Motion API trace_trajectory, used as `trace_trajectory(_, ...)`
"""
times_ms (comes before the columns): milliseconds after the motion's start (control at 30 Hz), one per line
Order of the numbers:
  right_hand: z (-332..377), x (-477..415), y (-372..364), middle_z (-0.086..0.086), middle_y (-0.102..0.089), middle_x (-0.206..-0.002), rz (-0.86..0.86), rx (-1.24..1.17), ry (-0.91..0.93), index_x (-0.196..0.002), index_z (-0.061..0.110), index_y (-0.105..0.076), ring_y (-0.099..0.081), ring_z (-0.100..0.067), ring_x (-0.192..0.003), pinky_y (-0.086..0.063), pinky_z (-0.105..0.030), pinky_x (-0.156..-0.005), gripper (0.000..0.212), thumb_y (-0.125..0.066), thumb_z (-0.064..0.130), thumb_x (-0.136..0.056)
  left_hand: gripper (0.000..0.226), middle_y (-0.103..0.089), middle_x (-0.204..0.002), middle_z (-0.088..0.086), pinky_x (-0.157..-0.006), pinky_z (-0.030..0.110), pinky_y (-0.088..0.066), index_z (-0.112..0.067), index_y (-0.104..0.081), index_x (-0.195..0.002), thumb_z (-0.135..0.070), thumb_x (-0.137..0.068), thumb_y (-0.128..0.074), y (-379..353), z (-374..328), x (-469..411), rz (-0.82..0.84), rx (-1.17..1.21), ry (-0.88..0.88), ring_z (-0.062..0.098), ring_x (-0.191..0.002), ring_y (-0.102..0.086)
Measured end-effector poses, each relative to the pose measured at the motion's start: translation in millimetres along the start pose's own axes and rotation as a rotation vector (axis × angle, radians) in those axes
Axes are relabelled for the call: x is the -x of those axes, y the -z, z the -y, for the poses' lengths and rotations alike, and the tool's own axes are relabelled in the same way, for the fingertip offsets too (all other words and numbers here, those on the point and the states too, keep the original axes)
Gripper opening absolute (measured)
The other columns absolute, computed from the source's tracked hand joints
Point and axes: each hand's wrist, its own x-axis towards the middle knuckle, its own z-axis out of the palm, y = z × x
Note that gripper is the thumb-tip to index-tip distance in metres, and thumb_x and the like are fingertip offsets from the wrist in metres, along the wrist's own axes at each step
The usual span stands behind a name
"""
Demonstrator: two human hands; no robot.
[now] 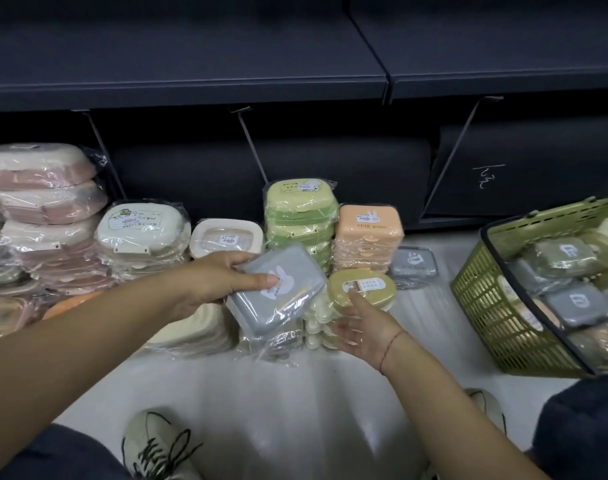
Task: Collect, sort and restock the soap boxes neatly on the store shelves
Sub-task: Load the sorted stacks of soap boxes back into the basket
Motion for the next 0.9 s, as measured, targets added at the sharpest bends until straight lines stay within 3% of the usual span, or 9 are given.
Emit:
trace_trajectory(100,6,25,0,-0.012,-0.064,-0.112,0.245,0.103,0.139,-0.118,0.013,-0.059,-0.066,-0.023,-0.097,-0.053,-0.045,-0.095,0.046,-0.062,0.046,-0.086,0.099,-0.075,-0.102,-0.006,-0.072,0.018,-0.053,-0.027,-0.061,-0.124,-0.055,-0.034,-0.093,-20,0,0,0.072,-0.033,-0.016,0.009,-0.091,-0.072)
trace_trajectory(200,17,42,14,-0.012,-0.064,-0.1,0.325,0.158,0.23,-0.122,0.009,-0.057,-0.064,-0.022,-0.083,-0.059,-0.037,-0.079,0.058,-0.073,0.032,-0.071,0.077,-0.074,-0.105,-0.005,-0.085,0.026,-0.056,-0.023,-0.062,-0.127,-0.04,-0.057,-0.088,-45,-11,-8,0.099,-0.06,-0.073,0.011,-0.094,-0.071)
trace_trajectory(267,28,42,38,-0.013,-0.063,-0.095,0.262,0.102,0.3,-0.116,0.007,-0.06,-0.061,-0.023,-0.08,-0.059,-0.033,-0.069,0.06,-0.081,0.031,-0.065,0.06,-0.073,-0.108,-0.005,-0.092,0.033,-0.055,-0.026,-0.062,-0.125,-0.039,-0.07,-0.081,-67,-27,-19,0.091,-0.12,-0.149,0.013,-0.096,-0.071)
trace_trajectory(333,40,32,72,-0.01,-0.064,-0.088,0.139,-0.102,0.357,-0.107,0.01,-0.064,-0.061,-0.018,-0.071,-0.057,-0.028,-0.06,0.067,-0.091,0.038,-0.053,0.059,-0.062,-0.126,-0.005,-0.099,0.039,-0.05,-0.03,-0.053,-0.136,-0.05,-0.083,-0.069,-91,-48,-39,-0.002,-0.374,-0.262,0.018,-0.109,-0.064)
trace_trajectory(467,55,-5,138,-0.008,-0.064,-0.095,-0.243,-0.508,0.309,-0.11,0.007,-0.058,-0.061,-0.016,-0.077,-0.054,-0.023,-0.057,0.034,-0.067,0.032,-0.088,0.066,-0.026,-0.157,0.002,-0.116,0.038,-0.025,-0.022,-0.031,-0.152,-0.054,-0.097,-0.046,-139,-90,-96,-0.209,-0.82,-0.482,0.024,-0.143,-0.026)
trace_trajectory(567,61,-41,157,-0.009,-0.064,-0.094,-0.328,-0.651,0.244,-0.105,0.007,-0.057,-0.063,-0.018,-0.078,-0.055,-0.024,-0.05,0.03,-0.066,0.032,-0.091,0.066,-0.006,-0.164,0.005,-0.121,0.04,-0.005,-0.019,-0.022,-0.155,-0.052,-0.1,-0.038,-160,-99,-142,-0.227,-1.026,-0.478,0.023,-0.15,-0.002)
trace_trajectory(667,76,-77,162,-0.009,-0.063,-0.087,-0.363,-0.605,0.238,-0.096,0.007,-0.057,-0.06,-0.017,-0.069,-0.052,-0.02,-0.043,0.025,-0.066,0.03,-0.091,0.067,0.001,-0.165,0.005,-0.121,0.04,0.0,-0.018,-0.012,-0.156,-0.052,-0.102,-0.032,-167,-86,-170,-0.231,-1.132,-0.434,0.022,-0.151,0.004)
trace_trajectory(800,99,-125,172,-0.01,-0.066,-0.109,-0.442,-0.442,0.264,-0.12,0.008,-0.057,-0.066,-0.022,-0.084,-0.055,-0.024,-0.051,0.047,-0.071,0.035,-0.085,0.073,0.007,-0.164,0.006,-0.121,0.039,0.003,-0.017,0.004,-0.156,-0.055,-0.101,-0.025,-165,-66,-185,-0.289,-1.268,-0.441,0.024,-0.151,0.005)
trace_trajectory(900,111,-149,174,-0.007,-0.066,-0.102,-0.447,-0.249,0.199,-0.122,0.008,-0.058,-0.062,-0.019,-0.08,-0.053,-0.026,-0.055,0.048,-0.067,0.041,-0.088,0.075,0.008,-0.164,0.005,-0.122,0.04,0.004,-0.018,0.008,-0.155,-0.058,-0.1,-0.024,-164,-59,-186,-0.332,-1.281,-0.469,0.023,-0.151,0.007)
